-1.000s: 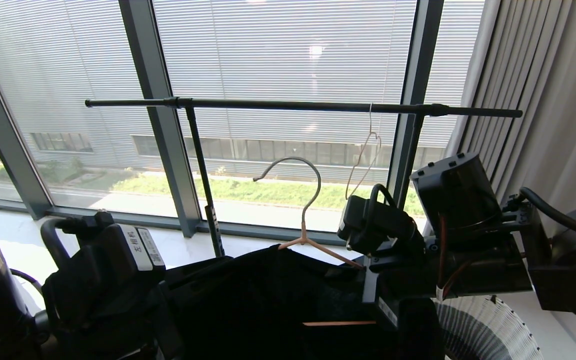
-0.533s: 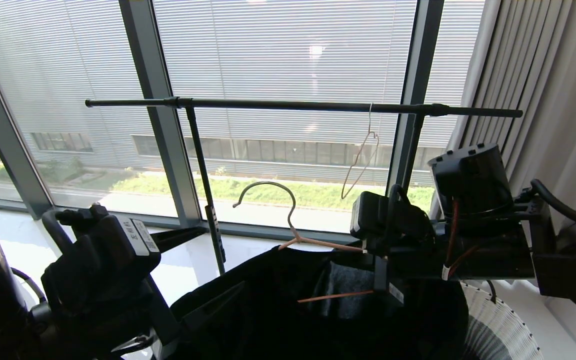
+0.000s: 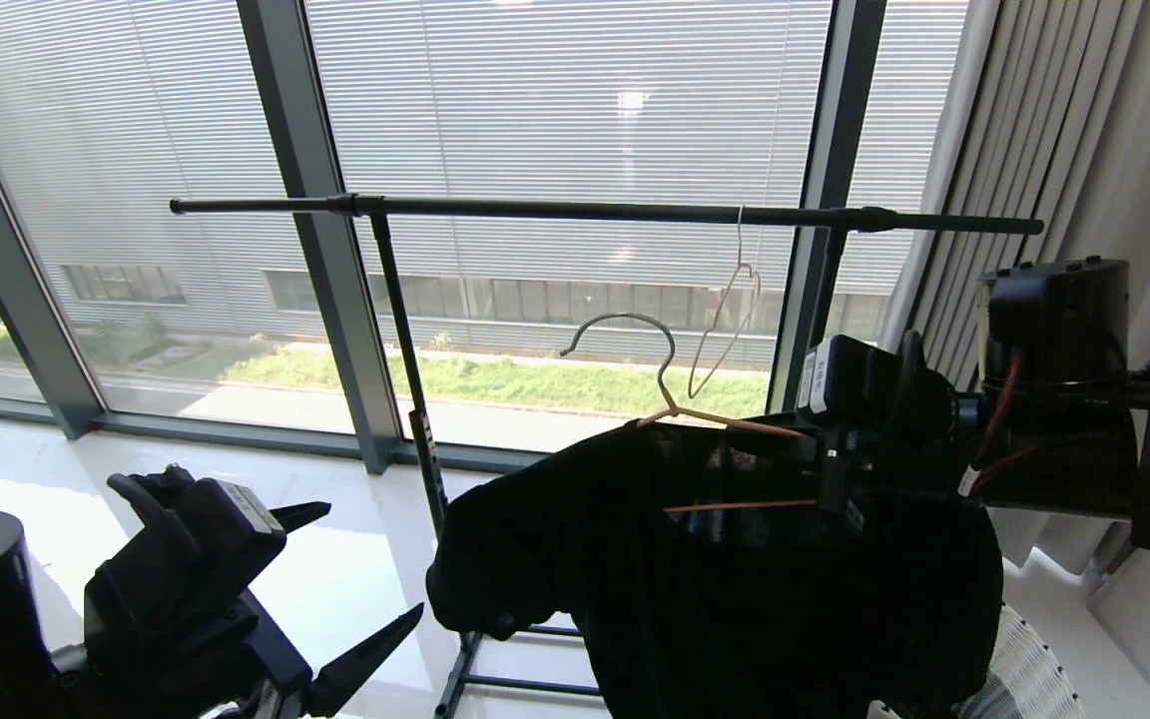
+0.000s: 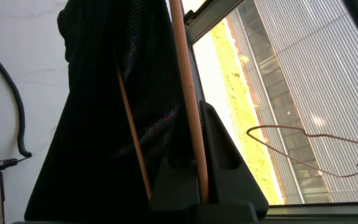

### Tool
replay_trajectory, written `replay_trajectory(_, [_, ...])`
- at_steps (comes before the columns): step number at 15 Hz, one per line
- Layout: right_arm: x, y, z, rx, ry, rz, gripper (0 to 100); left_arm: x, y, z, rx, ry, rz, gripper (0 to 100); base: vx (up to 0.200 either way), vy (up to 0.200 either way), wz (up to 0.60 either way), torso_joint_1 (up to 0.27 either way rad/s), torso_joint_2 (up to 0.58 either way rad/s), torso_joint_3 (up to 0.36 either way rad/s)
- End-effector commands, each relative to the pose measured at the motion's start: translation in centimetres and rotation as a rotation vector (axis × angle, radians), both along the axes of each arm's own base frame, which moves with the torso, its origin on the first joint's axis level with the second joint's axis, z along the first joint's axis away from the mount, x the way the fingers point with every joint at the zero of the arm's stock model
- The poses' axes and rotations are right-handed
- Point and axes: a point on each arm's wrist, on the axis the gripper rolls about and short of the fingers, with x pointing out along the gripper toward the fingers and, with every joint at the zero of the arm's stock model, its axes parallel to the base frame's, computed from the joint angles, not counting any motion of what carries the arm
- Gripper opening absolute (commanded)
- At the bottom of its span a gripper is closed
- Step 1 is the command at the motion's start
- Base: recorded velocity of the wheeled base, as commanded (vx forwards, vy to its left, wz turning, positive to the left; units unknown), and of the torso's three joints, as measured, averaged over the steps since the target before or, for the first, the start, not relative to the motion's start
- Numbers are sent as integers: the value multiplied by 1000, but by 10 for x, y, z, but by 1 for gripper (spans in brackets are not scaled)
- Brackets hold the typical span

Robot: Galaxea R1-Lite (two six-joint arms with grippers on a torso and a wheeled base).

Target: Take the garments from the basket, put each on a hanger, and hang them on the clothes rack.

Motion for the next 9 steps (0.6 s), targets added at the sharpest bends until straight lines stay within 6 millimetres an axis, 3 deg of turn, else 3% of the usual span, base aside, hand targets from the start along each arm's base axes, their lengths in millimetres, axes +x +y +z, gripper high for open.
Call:
replay_trajectory(1, [-7,-6,8,24,-25,4,0,10,12,-15,-11,98,83,100,0,0,0,0,0,0])
replay_trajectory(6, [-38,-12,38,130,-49,48,0,20,13,-23,-22,157,52,100,0,0,0,0,0,0])
replay_trajectory(8, [-50,-12,41,141,-55,75,0,24,11,-21,-27,149,49,100,0,0,0,0,0,0])
replay_trajectory(9, [-54,-10,40,139,-51,89,0,26,11,-20,-27,147,49,0,0,0,0,0,0,0])
